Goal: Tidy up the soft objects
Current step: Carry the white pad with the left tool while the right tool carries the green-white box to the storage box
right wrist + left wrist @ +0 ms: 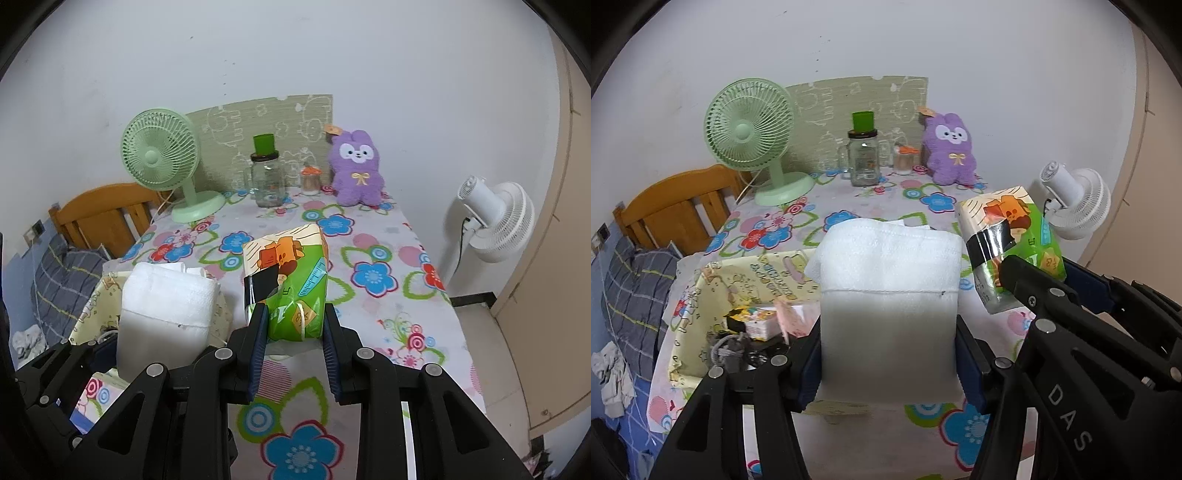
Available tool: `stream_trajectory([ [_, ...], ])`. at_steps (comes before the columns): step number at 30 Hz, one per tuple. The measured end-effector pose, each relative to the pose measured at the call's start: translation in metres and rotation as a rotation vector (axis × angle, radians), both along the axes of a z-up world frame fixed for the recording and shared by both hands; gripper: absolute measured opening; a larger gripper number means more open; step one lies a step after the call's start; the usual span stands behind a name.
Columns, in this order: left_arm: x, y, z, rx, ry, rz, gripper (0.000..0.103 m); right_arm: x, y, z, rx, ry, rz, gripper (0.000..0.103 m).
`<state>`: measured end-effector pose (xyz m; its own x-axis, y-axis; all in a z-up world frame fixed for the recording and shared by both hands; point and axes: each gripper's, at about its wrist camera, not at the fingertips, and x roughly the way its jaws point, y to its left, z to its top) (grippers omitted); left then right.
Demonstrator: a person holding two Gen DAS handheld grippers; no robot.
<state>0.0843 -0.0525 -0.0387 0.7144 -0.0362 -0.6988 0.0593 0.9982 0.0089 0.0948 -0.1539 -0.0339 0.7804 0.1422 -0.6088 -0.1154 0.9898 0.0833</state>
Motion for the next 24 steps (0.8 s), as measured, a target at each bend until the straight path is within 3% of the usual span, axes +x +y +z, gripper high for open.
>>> stream_trajectory([
  [24, 0.02, 0.072, -0.014, -0.011, -0.003, 0.06, 0.065, 0.031, 0.074, -0.015, 0.013, 0.047, 0.114, 0.031],
])
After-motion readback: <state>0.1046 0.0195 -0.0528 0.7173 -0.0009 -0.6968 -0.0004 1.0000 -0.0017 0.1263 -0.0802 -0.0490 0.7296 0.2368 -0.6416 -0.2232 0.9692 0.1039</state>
